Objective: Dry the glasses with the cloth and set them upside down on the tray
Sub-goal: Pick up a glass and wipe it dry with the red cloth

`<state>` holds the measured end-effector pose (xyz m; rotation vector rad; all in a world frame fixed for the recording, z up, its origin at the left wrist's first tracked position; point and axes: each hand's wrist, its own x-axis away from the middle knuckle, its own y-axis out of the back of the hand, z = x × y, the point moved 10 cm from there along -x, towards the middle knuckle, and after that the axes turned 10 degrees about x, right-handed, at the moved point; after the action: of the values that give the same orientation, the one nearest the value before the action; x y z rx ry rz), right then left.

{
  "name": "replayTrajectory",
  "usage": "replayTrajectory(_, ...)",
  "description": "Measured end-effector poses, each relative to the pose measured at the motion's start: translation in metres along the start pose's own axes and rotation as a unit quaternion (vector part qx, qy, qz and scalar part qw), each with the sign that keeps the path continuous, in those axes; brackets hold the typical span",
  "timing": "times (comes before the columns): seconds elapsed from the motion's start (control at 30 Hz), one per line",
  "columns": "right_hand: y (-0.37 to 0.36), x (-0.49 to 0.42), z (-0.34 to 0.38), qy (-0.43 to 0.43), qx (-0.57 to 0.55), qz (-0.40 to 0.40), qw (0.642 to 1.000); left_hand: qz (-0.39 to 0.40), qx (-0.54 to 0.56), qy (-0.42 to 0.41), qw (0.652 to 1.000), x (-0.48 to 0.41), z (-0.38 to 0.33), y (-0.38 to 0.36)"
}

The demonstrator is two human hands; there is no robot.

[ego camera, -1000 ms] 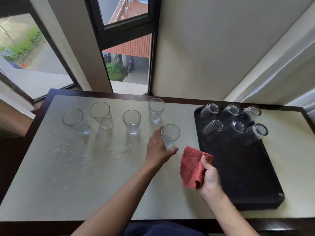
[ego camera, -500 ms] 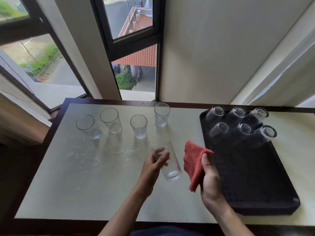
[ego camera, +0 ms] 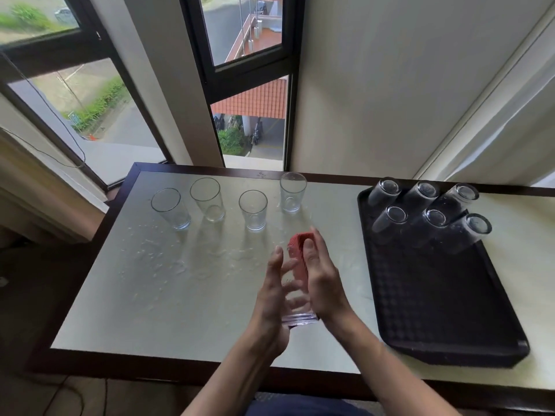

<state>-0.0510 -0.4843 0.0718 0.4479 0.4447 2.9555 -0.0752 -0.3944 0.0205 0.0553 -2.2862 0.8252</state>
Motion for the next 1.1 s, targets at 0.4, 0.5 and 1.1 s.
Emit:
replayTrajectory(0.4, -0.002, 0.021, -0.032, -0.061, 0.0, -0.007, 0.998, 0.021, -0.064, 0.004, 0.998, 0.004, 0.006, -0.002)
replayTrajectory(0.5, 0.007, 0.002, -0.028, -0.106, -0.055, -0.016, 0.993, 0.027, -0.031, 0.027, 0.999, 0.009, 0.017, -0.007)
replayTrajectory(1.1, -0.008, 0.042, -0.014, -0.059, 0.045, 0.023, 0.997, 0.031, 0.089, -0.011, 0.995, -0.006, 0.006, -0.007)
